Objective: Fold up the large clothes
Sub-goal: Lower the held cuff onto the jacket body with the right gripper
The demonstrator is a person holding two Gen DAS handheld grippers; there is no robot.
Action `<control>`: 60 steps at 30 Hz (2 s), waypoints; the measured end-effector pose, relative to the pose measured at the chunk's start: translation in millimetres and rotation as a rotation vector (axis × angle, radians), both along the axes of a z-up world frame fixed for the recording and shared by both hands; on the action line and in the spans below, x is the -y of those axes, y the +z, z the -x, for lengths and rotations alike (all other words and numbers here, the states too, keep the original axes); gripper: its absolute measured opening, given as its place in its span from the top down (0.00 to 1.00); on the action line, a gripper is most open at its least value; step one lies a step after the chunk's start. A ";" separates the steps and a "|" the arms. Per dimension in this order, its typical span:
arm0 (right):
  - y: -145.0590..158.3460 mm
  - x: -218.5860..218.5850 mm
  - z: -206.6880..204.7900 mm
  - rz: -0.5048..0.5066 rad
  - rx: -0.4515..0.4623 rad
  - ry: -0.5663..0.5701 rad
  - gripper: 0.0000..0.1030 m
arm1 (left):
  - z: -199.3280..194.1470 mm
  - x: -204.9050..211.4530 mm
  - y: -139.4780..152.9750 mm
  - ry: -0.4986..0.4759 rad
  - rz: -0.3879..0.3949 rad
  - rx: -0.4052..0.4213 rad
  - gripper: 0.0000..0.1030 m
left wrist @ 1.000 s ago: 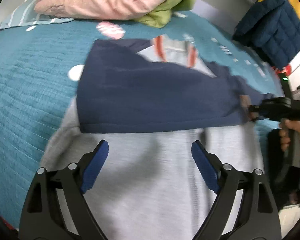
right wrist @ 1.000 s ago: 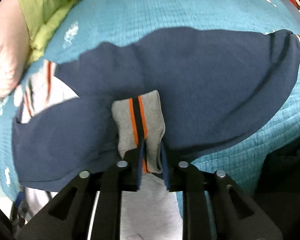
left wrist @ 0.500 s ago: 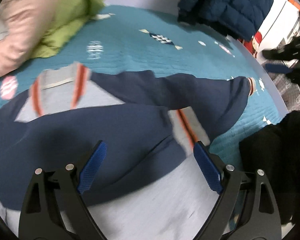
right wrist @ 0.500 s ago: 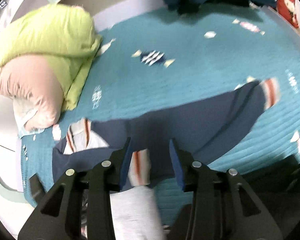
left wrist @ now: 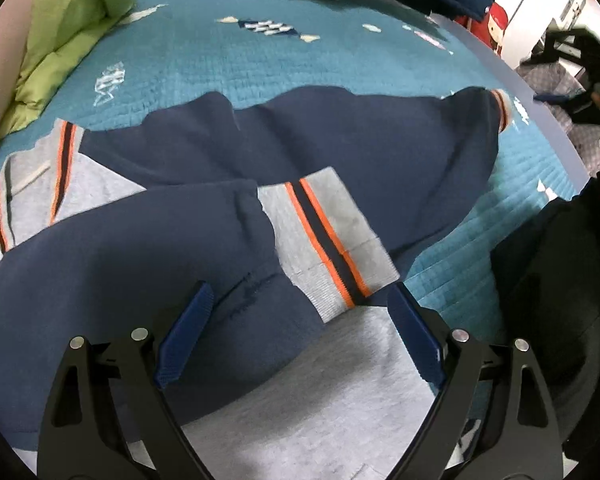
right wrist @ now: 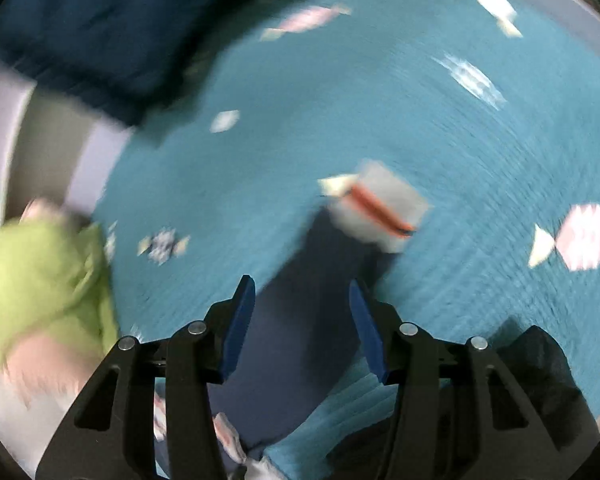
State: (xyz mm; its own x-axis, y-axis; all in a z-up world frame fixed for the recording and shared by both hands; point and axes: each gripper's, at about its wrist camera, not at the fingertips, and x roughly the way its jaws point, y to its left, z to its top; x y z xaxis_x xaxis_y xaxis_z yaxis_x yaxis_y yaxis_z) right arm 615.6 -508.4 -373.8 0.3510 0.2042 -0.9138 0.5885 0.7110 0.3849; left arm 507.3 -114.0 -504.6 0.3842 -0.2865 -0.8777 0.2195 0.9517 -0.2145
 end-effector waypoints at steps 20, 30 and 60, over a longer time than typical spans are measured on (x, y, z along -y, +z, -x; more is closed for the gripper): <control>-87.0 50.0 -9.7 -0.087 -0.036 -0.206 0.58 | 5.3 6.4 -18.5 0.020 -0.028 0.039 0.07; -61.0 27.6 -9.4 -0.011 0.077 -0.111 0.89 | 9.9 14.0 -22.2 -0.020 -0.104 0.077 0.07; 94.5 -266.8 88.0 0.135 0.357 0.631 0.90 | 28.4 -7.2 -20.7 0.162 -0.200 0.107 0.10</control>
State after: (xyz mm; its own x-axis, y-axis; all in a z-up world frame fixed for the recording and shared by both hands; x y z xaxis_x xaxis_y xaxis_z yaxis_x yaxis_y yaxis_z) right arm 527.6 -241.6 -279.4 0.4846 0.3590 -0.7976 -0.0927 0.9278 0.3613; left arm 478.9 -106.7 -525.3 0.5046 -0.0387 -0.8625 0.0721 0.9974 -0.0026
